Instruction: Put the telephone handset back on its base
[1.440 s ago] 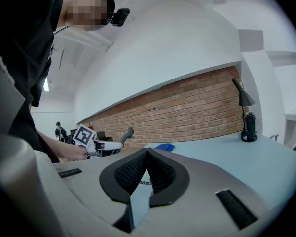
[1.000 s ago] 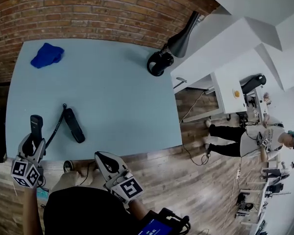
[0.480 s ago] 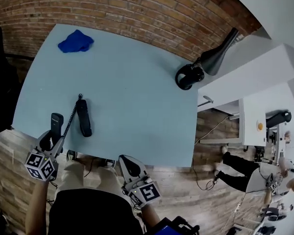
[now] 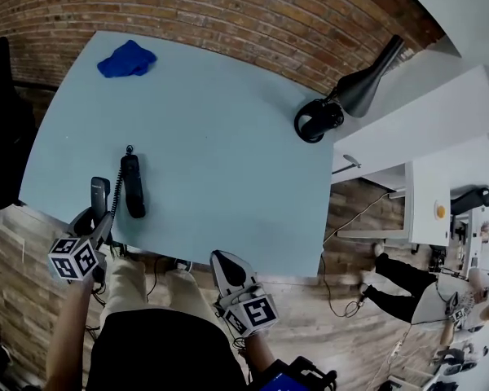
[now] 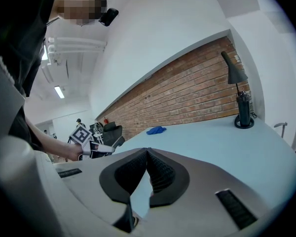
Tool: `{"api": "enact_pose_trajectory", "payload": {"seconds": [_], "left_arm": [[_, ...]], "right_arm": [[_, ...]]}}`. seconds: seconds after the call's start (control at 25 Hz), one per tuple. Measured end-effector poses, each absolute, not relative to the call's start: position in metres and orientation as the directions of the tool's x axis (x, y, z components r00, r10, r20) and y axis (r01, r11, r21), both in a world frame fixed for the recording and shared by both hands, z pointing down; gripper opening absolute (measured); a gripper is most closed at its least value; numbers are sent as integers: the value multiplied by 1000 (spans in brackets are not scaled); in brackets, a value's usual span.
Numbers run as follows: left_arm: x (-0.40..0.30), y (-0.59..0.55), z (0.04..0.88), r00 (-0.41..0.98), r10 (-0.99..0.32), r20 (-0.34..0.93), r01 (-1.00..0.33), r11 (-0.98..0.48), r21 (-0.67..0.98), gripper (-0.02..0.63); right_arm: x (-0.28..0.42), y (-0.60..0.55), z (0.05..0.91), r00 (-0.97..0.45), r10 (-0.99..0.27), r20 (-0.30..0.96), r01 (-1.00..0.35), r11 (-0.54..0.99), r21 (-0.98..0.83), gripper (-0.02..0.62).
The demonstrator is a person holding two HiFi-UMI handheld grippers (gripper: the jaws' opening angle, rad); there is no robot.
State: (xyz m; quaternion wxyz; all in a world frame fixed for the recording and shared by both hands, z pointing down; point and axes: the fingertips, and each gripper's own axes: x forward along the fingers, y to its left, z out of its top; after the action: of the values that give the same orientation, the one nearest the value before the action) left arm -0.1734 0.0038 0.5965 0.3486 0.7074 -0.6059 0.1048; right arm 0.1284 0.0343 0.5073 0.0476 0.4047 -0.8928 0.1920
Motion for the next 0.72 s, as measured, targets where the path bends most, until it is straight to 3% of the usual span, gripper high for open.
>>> {"api": "enact_pose_trajectory", "payload": {"seconds": [0.72], "left_arm": [[-160, -83, 616, 189, -727, 661, -901, 140, 411, 265]], "right_arm": [[192, 31, 517, -596, -753, 281, -798, 514, -314, 18]]}}
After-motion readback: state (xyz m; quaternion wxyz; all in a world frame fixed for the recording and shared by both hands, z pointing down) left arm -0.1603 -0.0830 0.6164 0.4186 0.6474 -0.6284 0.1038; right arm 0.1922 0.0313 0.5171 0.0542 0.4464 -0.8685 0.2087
